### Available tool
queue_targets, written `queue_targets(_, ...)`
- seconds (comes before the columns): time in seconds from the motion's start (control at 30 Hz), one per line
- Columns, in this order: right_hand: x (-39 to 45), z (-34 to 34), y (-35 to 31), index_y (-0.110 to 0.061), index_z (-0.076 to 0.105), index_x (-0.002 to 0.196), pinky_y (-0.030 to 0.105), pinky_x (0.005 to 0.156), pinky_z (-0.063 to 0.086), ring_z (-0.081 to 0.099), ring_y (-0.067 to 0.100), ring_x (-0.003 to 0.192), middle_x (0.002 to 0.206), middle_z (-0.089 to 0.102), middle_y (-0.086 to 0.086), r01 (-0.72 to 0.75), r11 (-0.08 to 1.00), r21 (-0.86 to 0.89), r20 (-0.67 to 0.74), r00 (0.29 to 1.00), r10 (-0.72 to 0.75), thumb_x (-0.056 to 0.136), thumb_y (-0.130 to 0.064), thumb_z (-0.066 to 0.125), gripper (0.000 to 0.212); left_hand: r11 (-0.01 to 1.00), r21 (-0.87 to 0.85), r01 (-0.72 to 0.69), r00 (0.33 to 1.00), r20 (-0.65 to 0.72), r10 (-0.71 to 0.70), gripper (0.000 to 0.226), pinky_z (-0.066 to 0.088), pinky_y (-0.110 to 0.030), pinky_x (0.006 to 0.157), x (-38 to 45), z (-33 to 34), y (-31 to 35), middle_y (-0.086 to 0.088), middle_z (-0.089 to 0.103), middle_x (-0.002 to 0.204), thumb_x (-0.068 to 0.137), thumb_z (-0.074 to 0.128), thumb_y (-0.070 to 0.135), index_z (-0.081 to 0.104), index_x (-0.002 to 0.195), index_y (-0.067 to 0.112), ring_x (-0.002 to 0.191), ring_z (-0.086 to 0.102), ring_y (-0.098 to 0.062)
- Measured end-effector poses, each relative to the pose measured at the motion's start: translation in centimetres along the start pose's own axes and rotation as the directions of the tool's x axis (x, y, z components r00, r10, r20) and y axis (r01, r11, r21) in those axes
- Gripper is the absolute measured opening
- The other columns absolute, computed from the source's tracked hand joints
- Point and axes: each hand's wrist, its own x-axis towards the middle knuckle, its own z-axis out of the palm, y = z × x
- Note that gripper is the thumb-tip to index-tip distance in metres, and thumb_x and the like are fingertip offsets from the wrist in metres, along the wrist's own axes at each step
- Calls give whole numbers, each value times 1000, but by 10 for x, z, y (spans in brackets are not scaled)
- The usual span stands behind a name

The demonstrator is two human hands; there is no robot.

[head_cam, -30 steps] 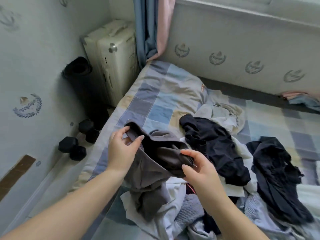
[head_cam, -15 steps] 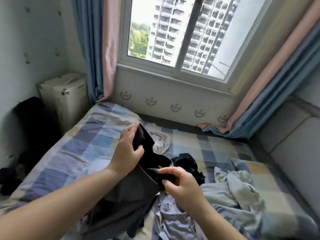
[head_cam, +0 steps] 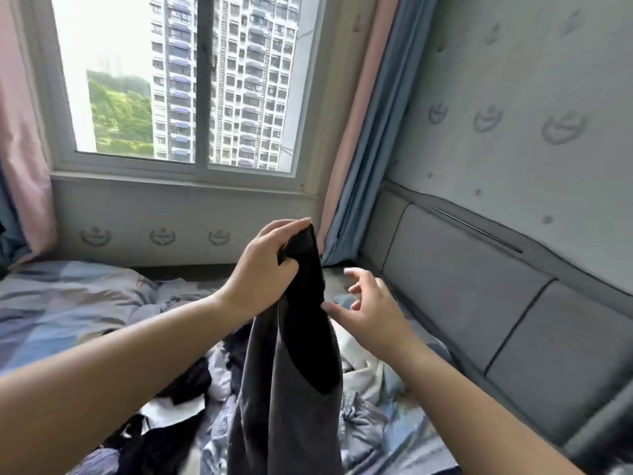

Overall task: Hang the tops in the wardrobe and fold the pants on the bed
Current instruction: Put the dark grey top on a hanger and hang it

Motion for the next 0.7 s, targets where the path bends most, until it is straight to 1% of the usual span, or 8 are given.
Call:
queue_targets(0.07,-5,-20,7,-30,40,133,35,87,48,56,16,101,114,49,-6,-50,999,7,26,998,50,78,-51,67,65,995,-66,-74,995,66,79,70,34,-1,93,5,26,31,33,48,117,72,46,-14,58,128,25,109,47,16)
queue_targets(0.17,-22,-52,20,-22,53,116,40,82,50,61,25,97,104,66,1,-83,987,-135,-45,996,78,81,-27,59,35,975,-133,-175,973,129,192,71,32,-1,94,11,58,66,32,50,117,71,45,-13,58,127,28,111,46,16)
queue_targets(0.33,-68,-143,47,-12,62,101,27,59,33,61,27,90,92,66,6,-252,901,-353,-170,964,203,84,-11,57,18,949,-213,-234,944,183,274,63,35,-2,93,38,93,96,13,61,112,72,43,-16,65,120,19,99,54,12)
queue_targets(0.43,-103,-196,52,-17,65,106,25,61,37,61,21,85,97,68,3,-397,821,-410,-239,916,323,83,-9,58,25,923,-283,-261,911,245,333,60,40,-3,86,53,116,110,8,66,98,68,42,-19,69,106,19,87,61,6)
queue_targets(0.5,-122,-222,50,-18,66,108,24,67,41,60,17,86,99,68,1,-451,788,-419,-315,886,340,82,-8,60,29,903,-280,-325,868,290,403,60,39,-2,84,66,136,123,15,64,94,67,44,-17,69,100,26,86,59,9)
queue_targets(0.57,-139,-246,44,-19,66,109,15,60,37,56,13,82,93,65,-4,-501,755,-423,-382,854,353,81,-7,62,31,850,-271,-452,786,330,523,59,35,0,84,78,154,133,17,61,95,65,46,-16,69,103,23,86,54,8)
queue_targets(0.63,-158,-269,38,-18,66,111,17,62,35,58,15,86,97,66,-2,-566,678,-468,-436,816,380,80,-5,64,33,755,-226,-616,649,397,649,59,30,-2,85,88,173,138,6,62,101,64,48,-17,68,109,16,95,52,-3)
queue_targets(0.7,-188,-294,33,-20,67,104,20,61,37,58,13,78,96,67,-1,-653,596,-467,-496,752,435,80,-4,64,29,720,-180,-670,598,443,668,58,32,-11,83,94,197,141,2,63,104,64,52,-14,68,110,18,101,53,-14)
